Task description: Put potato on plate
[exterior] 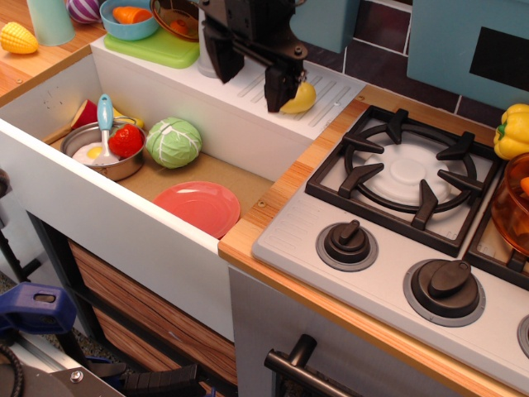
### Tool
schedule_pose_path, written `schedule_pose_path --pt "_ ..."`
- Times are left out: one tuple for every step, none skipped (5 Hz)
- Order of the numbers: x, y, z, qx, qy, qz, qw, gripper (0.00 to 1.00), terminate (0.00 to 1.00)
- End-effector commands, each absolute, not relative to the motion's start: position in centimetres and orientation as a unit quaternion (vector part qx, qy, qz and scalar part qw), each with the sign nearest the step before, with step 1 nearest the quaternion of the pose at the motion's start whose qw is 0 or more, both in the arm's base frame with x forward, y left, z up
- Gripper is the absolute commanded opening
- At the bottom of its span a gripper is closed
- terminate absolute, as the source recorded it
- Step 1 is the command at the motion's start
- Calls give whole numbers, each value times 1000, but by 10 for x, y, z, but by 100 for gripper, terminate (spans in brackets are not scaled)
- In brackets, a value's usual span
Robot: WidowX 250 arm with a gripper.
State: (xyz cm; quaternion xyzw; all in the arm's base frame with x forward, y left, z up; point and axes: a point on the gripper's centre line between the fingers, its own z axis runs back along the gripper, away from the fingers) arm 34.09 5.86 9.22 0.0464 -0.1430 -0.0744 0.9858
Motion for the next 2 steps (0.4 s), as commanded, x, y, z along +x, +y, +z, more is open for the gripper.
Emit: schedule_pose_path --pt "385 71 94 45 -186 -103 976 100 0" --pt "408 72 81 37 -200 -126 971 100 0"
